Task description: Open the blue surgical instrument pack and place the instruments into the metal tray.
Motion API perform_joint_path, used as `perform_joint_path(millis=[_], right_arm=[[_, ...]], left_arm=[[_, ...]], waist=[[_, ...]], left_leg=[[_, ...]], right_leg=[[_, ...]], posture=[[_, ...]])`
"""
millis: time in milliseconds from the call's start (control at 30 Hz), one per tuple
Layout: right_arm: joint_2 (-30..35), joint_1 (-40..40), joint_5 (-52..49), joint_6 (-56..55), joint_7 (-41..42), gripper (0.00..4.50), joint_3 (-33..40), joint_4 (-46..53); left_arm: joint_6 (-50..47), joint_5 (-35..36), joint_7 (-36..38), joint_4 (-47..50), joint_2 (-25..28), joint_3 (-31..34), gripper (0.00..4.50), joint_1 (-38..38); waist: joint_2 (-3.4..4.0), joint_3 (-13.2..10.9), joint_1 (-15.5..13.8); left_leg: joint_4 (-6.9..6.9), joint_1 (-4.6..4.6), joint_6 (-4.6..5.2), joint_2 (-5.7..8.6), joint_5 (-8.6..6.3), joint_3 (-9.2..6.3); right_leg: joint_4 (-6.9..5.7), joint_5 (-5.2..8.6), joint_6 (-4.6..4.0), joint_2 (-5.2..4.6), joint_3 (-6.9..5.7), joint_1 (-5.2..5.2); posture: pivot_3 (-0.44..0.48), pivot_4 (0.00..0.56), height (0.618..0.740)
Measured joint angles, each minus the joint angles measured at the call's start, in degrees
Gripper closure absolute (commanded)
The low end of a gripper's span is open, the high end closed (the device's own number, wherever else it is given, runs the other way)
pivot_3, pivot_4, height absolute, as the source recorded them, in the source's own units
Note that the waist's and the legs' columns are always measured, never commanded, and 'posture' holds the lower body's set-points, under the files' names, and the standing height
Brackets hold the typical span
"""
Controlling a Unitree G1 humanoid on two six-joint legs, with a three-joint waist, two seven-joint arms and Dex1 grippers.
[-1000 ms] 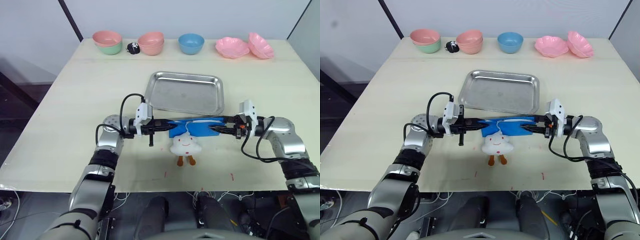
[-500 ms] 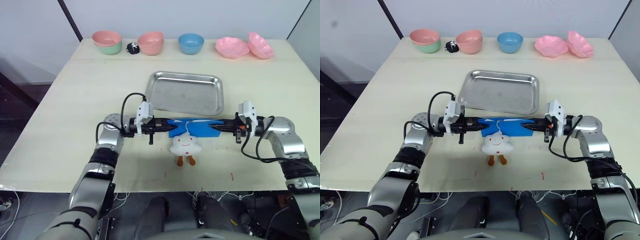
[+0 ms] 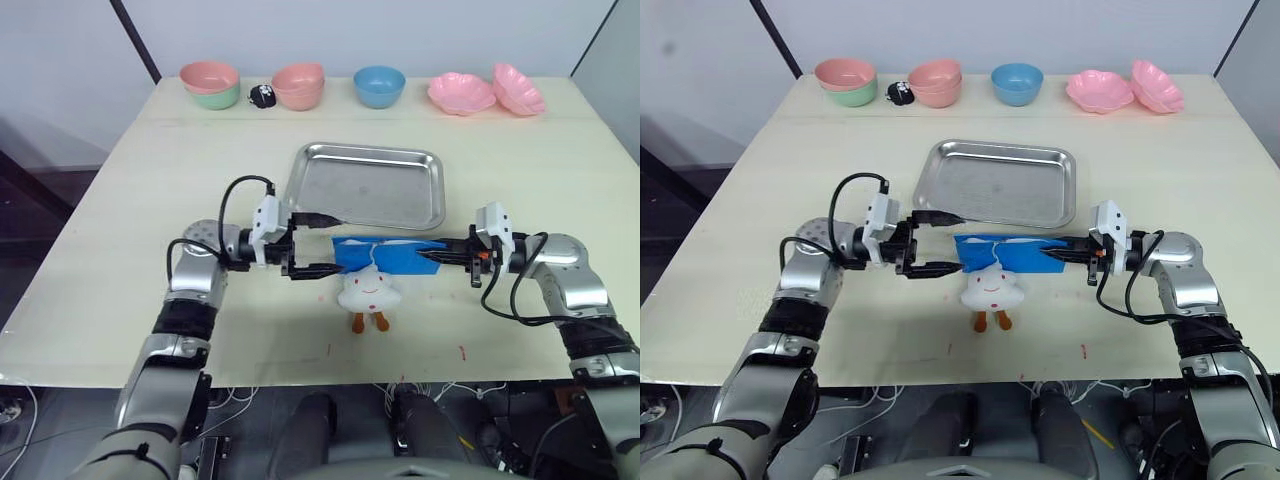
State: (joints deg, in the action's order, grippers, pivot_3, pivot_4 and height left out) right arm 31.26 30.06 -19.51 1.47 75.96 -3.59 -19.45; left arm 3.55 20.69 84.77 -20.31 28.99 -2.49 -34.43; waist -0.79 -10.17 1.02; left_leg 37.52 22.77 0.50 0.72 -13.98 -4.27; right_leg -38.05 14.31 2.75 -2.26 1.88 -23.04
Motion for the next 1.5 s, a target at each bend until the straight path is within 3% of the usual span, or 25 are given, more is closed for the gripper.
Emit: perform_joint_path(millis=[133,267,633,667,700,733,767,833,967,1233,1500], right_arm=[[-0.07,0.01,-0.01,-0.56,0.05,4.5,0.0,-0.57],[-0.28,0.03,0.02,-0.8,0.04,4.5,0.0,-0.72],[-0.7,0.07,0.23,-1.79,-0.08,4.5,0.01,-1.28],[-0.71,0.07,0.25,-1.81,-0.11,4.5,0.01,-1.28],[-0.78,0.07,0.26,-1.83,-0.12,4.5,0.01,-1.28],[-0.8,0.07,0.27,-1.83,-0.15,4.5,0.01,-1.28],[-0.81,0.07,0.27,-1.83,-0.15,4.5,0.01,-1.28],[-0.84,0.07,0.3,-1.86,-0.25,4.5,0.01,-1.28],[-0.92,0.07,0.38,-1.88,-0.42,4.5,0.01,-1.28],[-1.1,0.07,0.55,-2.12,-0.39,4.5,0.01,-1.28],[-1.25,-0.03,0.51,-2.18,-0.28,4.5,0.01,-1.14]], left_arm=[[-7.95,3.82,-0.14,14.6,1.75,-1.11,0.05,3.39],[-9.41,3.13,-0.76,19.74,2.21,-3.99,0.05,5.53],[-1.45,-10.69,-7.9,14.93,-1.19,-13.81,0.05,7.11],[-1.12,-11.89,-9.02,14.18,-1.72,-14.2,0.56,7.18],[-0.78,-12.66,-9.9,13.65,-2.0,-14.6,0.77,7.25],[-0.41,-13.08,-10.5,13.04,-2.2,-14.94,1.49,7.26],[-0.31,-13.42,-10.88,12.81,-2.26,-15.09,1.71,7.28],[0.62,-14.02,-12.37,12.21,-2.42,-15.25,2.99,7.31],[1.05,-14.02,-13.32,12.03,-2.43,-15.25,4.49,7.3],[1.86,-11.5,-12.45,11.65,-1.47,-13.55,4.49,7.24],[-7.14,-1.38,-13.21,20.65,2.95,-4.83,4.49,6.28]], waist=[[0.0,0.0,0.0],[0.01,0.0,-0.01],[0.01,0.0,-0.04],[0.01,0.0,-0.03],[0.01,0.0,-0.02],[0.01,0.0,0.0],[0.01,0.0,0.0],[0.01,0.0,0.0],[0.01,0.0,0.0],[0.01,0.0,0.06],[0.02,0.0,0.21]], left_leg=[[0.0,0.0,0.0,-0.01,0.0,0.0],[0.0,-0.03,0.0,0.0,0.0,0.02],[0.0,-0.06,0.0,0.03,0.0,0.08],[0.0,-0.06,0.0,0.03,0.0,0.08],[0.0,-0.06,0.0,0.03,0.0,0.08],[0.0,-0.06,0.0,0.02,0.0,0.08],[0.0,-0.07,0.0,0.02,0.0,0.08],[0.0,-0.07,0.0,0.01,0.0,0.07],[0.0,-0.07,0.0,0.01,0.0,0.08],[0.0,-0.07,0.0,-0.01,0.0,0.07],[-0.01,-0.07,0.0,-0.13,0.0,0.08]], right_leg=[[-0.01,0.0,0.0,0.0,0.01,0.0],[-0.01,0.0,0.0,0.0,0.03,0.01],[-0.01,-0.03,-0.06,0.05,0.07,0.01],[-0.01,-0.03,-0.06,0.05,0.07,0.01],[-0.01,-0.03,-0.05,0.05,0.08,0.0],[-0.01,-0.03,-0.06,0.05,0.08,0.01],[-0.02,-0.03,-0.06,0.06,0.08,0.0],[-0.02,-0.04,-0.06,0.06,0.08,0.0],[-0.02,-0.04,-0.06,0.06,0.08,0.0],[-0.02,-0.04,-0.07,0.06,0.08,0.0],[-0.01,-0.04,-0.06,0.07,0.08,0.0]], posture=[[0.0,0.15,0.74],[0.0,0.15,0.74],[0.0,0.15,0.74],[0.0,0.15,0.74],[0.0,0.15,0.74],[0.0,0.15,0.74],[0.0,0.15,0.74],[0.0,0.15,0.74],[0.0,0.15,0.74],[0.0,0.15,0.74],[0.0,0.15,0.74]])
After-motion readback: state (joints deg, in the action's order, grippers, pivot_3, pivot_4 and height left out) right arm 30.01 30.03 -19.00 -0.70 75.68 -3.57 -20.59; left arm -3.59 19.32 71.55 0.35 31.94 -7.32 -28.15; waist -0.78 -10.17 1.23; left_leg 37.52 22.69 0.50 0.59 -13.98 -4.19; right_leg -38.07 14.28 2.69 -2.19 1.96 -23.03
